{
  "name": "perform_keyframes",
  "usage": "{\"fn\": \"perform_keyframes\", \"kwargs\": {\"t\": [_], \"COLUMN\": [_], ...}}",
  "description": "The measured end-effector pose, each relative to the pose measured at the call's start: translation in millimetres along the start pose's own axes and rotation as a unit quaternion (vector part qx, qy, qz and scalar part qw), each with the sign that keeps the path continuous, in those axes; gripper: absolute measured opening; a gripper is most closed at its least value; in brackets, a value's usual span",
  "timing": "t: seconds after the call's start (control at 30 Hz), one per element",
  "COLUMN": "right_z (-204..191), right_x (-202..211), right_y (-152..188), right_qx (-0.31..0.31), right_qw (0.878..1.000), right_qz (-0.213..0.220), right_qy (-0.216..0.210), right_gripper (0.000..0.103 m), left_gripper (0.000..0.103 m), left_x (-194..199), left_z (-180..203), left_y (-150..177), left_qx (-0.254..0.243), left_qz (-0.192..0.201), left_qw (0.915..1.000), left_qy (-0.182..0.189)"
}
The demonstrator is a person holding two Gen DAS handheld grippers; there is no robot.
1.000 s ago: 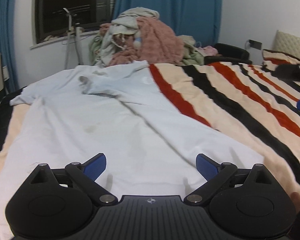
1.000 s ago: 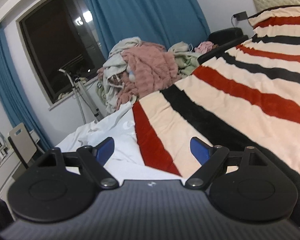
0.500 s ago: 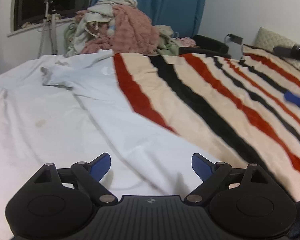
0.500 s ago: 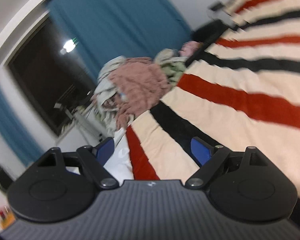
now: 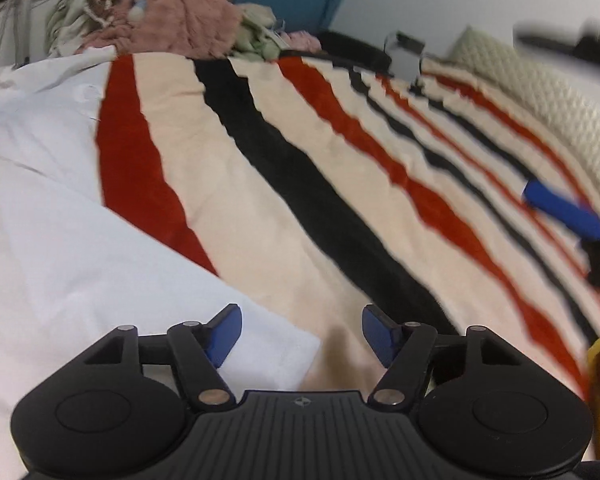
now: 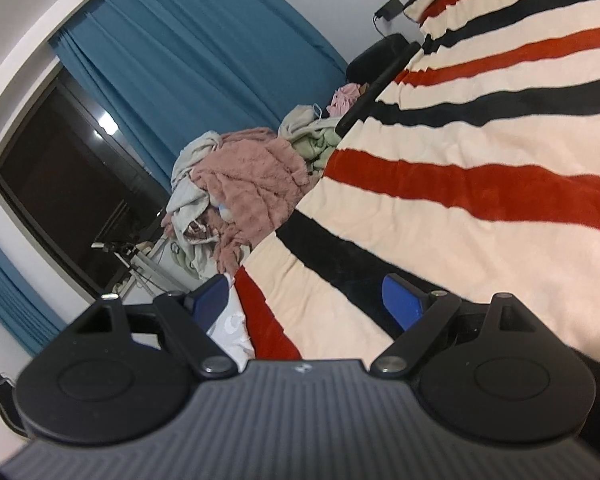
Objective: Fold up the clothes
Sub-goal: 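Grasp the T-shirt side edge with the left tool and lift it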
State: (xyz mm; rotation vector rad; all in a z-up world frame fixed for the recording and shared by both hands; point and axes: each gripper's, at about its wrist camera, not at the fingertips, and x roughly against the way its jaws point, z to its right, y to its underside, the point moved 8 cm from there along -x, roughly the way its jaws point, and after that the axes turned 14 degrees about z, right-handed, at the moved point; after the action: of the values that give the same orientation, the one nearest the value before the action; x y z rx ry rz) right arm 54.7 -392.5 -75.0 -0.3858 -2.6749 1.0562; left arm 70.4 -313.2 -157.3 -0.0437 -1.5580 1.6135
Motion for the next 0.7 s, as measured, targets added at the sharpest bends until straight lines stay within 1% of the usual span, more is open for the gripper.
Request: {"fn": "perform_keyframes", "kwargs": {"t": [0.03,0.07,0.1,0.13,0.17,0.2,0.23,0.3,0.4,0.47,0.53,0.6,0.7], "right_z": [0,0,0,0,0,0,0,0,-3,-8,-14,-20,-29], "right_x": [-2,-4,-6,-8,-9,-10,-11,-13,-7,-1,5,9,15], "right_y": [2,4,6,8,9,10,11,12,8,4,1,2,6], "right_qx": [0.002,0.004,0.007,0.011,0.014,0.016,0.017,0.019,0.032,0.050,0.065,0.078,0.097], "right_qw": [1.000,1.000,1.000,1.000,1.000,1.000,1.000,1.000,0.999,0.998,0.997,0.996,0.994], "right_qz": [-0.004,-0.007,-0.009,-0.010,-0.012,-0.013,-0.014,-0.015,0.002,0.023,0.036,0.040,0.040], "right_qy": [0.001,0.001,0.003,0.005,0.006,0.008,0.009,0.011,0.012,0.010,0.006,-0.001,-0.012], "right_gripper": [0.086,0.086,0.086,0.086,0.086,0.086,0.086,0.086,0.086,0.086,0.086,0.086,0.086], "left_gripper": [0.063,0.059,0.050,0.045,0.037,0.025,0.019,0.009,0.008,0.008,0.008,0.008,0.008], "left_x": [-9,-15,-18,-18,-17,-16,-13,-4,20,44,74,110,166], "left_z": [1,1,1,0,0,-1,-3,-14,-31,-45,-57,-71,-94], "left_y": [5,9,13,14,16,17,16,9,-9,-23,-36,-48,-56], "left_qx": [-0.011,-0.021,-0.036,-0.051,-0.064,-0.077,-0.075,-0.037,0.025,0.046,0.075,0.112,0.178], "left_qz": [-0.009,-0.013,-0.015,-0.014,-0.012,-0.009,-0.007,-0.002,0.024,0.046,0.069,0.091,0.117], "left_qw": [0.9999,0.9996,0.9989,0.9981,0.9972,0.9961,0.9962,0.9985,0.9993,0.9978,0.9948,0.9894,0.9767], "left_qy": [-0.009,-0.017,-0.025,-0.031,-0.036,-0.041,-0.044,-0.039,-0.011,-0.011,0.004,0.017,0.029]}}
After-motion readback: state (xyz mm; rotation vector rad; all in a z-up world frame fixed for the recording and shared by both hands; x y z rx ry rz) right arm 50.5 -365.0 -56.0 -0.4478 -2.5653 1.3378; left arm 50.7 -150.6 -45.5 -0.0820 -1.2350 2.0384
